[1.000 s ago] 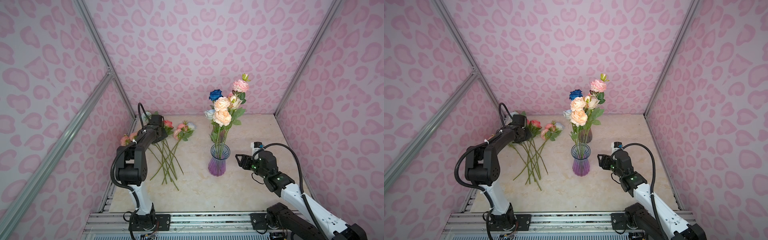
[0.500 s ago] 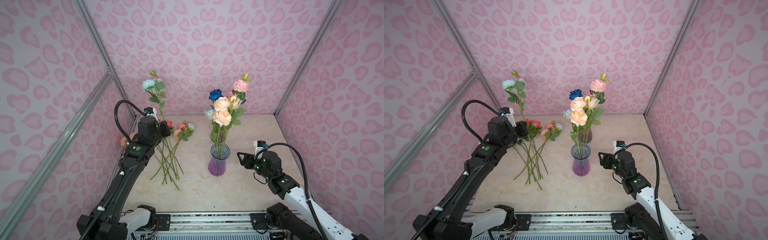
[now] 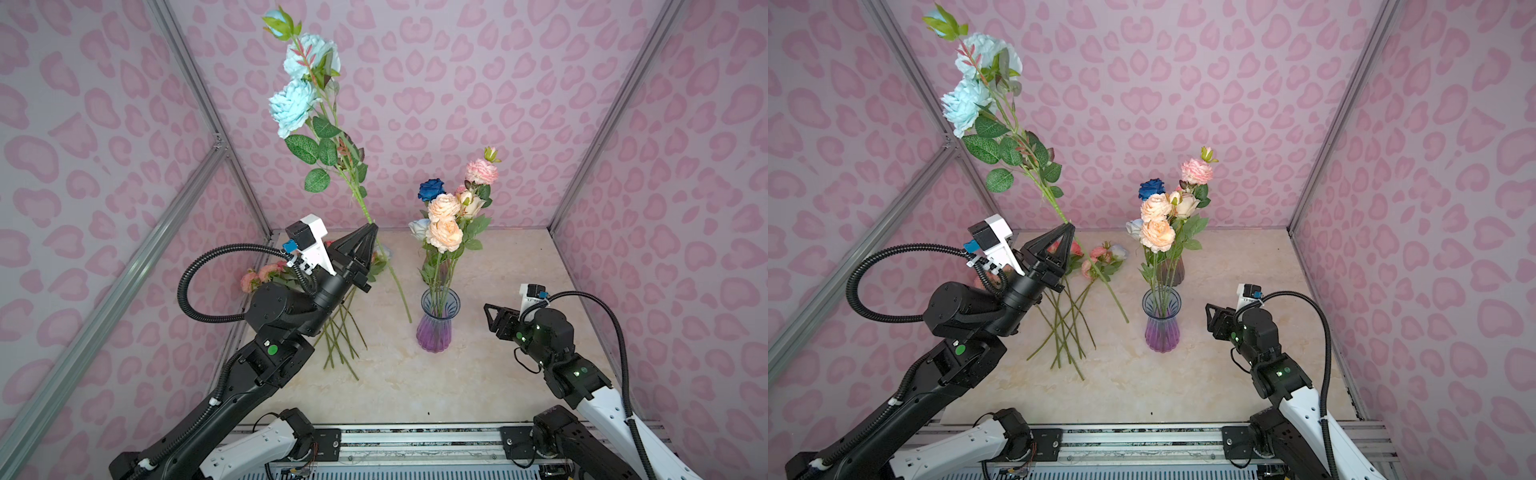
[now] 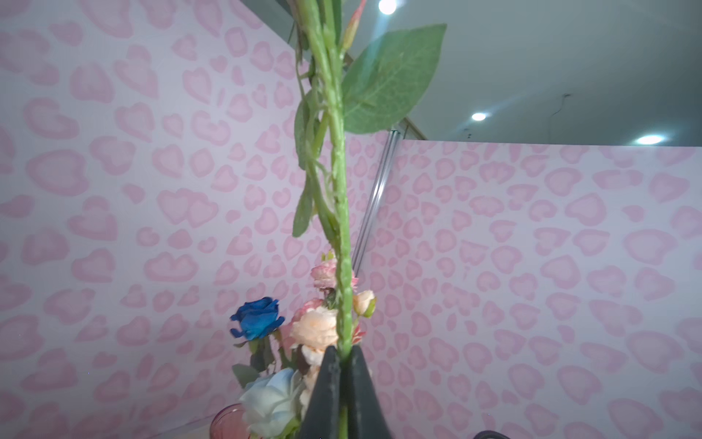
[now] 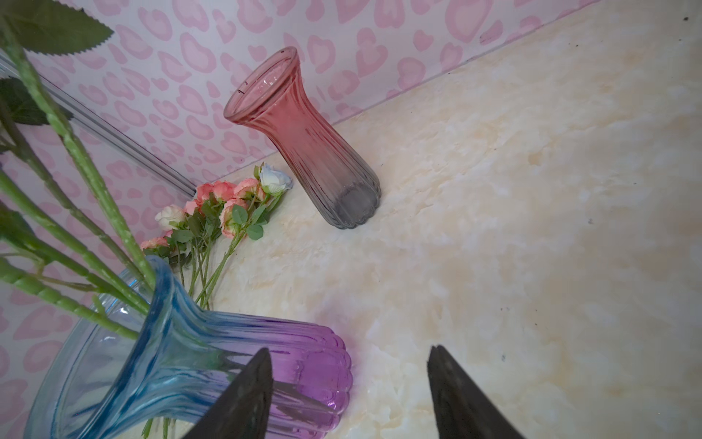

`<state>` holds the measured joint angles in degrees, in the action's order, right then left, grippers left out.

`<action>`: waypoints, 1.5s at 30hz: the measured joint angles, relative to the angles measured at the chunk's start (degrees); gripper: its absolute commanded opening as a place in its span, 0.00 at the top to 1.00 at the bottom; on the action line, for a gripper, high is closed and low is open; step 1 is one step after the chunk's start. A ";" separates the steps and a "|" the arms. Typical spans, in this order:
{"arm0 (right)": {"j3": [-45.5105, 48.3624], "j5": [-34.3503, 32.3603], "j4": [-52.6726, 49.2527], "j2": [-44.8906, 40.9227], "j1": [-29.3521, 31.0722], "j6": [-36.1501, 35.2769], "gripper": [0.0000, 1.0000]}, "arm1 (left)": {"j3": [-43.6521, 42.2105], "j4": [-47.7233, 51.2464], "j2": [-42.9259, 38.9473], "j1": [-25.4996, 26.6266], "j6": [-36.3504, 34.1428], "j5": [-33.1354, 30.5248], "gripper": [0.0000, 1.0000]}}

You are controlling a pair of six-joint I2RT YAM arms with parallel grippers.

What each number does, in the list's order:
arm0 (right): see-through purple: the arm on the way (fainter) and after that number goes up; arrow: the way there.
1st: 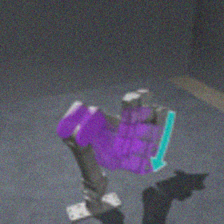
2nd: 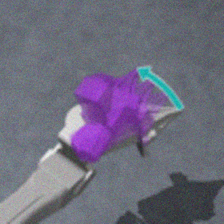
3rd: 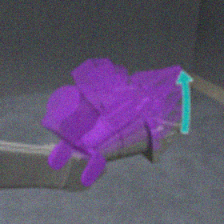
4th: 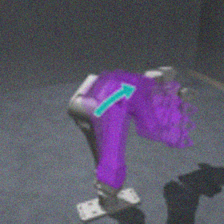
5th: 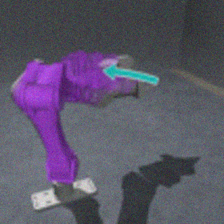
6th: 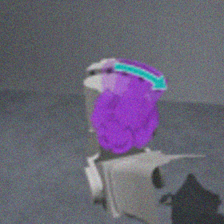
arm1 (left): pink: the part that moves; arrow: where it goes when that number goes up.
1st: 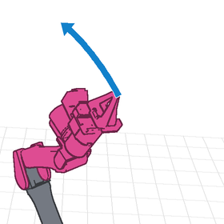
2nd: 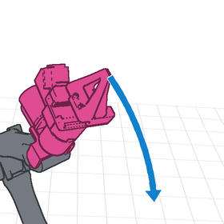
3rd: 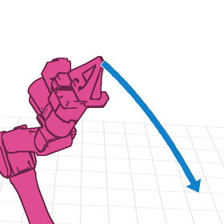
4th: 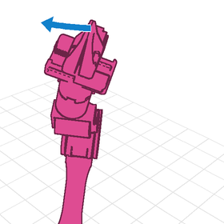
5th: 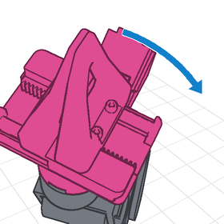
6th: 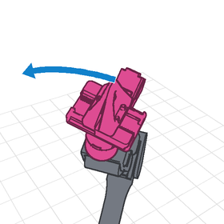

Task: Arrange the flowers into the vase
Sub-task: 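Lift the pale blue rose with the left gripper toward the vase, then lower the pale blue rose stem into the vase with the left gripper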

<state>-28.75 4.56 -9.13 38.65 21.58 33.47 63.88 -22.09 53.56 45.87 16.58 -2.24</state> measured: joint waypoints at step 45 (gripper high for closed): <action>-1.51 -0.39 -6.95 -4.31 -0.11 -0.07 0.33 | -0.79 -4.09 28.11 16.35 -15.74 -10.29 0.58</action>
<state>-30.26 4.16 -16.08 34.35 21.47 33.41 63.09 -26.17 81.67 62.22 0.84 -12.53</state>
